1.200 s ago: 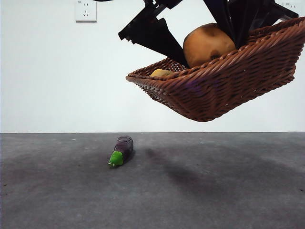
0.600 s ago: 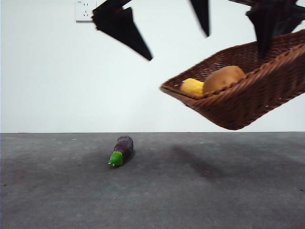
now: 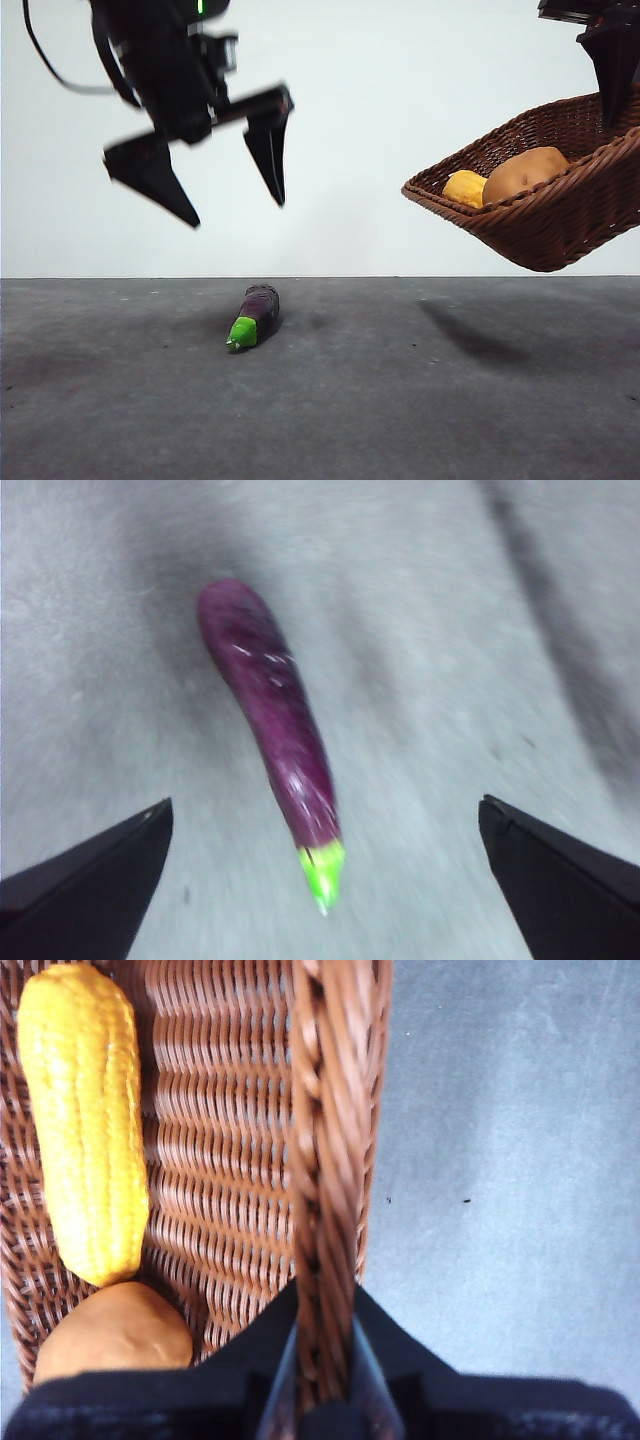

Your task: Help me put the vegetables on the table into the basket

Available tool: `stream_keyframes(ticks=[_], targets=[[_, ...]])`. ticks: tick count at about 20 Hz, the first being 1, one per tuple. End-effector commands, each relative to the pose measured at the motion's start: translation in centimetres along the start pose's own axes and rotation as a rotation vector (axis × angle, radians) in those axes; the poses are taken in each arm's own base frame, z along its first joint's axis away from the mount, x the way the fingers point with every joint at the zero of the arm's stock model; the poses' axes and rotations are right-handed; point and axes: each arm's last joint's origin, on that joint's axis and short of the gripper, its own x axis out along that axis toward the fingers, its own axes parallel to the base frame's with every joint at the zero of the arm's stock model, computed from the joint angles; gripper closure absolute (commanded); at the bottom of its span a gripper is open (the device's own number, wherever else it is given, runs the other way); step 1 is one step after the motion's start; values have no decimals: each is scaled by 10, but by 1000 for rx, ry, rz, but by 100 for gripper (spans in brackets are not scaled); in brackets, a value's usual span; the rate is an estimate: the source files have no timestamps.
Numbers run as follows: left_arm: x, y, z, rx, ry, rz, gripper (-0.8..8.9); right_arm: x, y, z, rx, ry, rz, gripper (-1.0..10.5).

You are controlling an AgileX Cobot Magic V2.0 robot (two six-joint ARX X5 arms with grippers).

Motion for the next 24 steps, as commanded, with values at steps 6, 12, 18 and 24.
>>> stream_keyframes(ticks=[6, 12, 18, 24], targets=[[65, 12, 29, -23, 128, 26, 251, -3, 0, -4, -6, 13, 10, 955], [104, 16, 29, -33, 243, 53, 272, -3, 0, -4, -8, 14, 10, 955], [110, 18, 25, -29, 269, 62, 683, -3, 0, -4, -9, 14, 10, 955], [96, 15, 30, 9, 267, -26, 822, -3, 0, -4, -13, 14, 10, 955]])
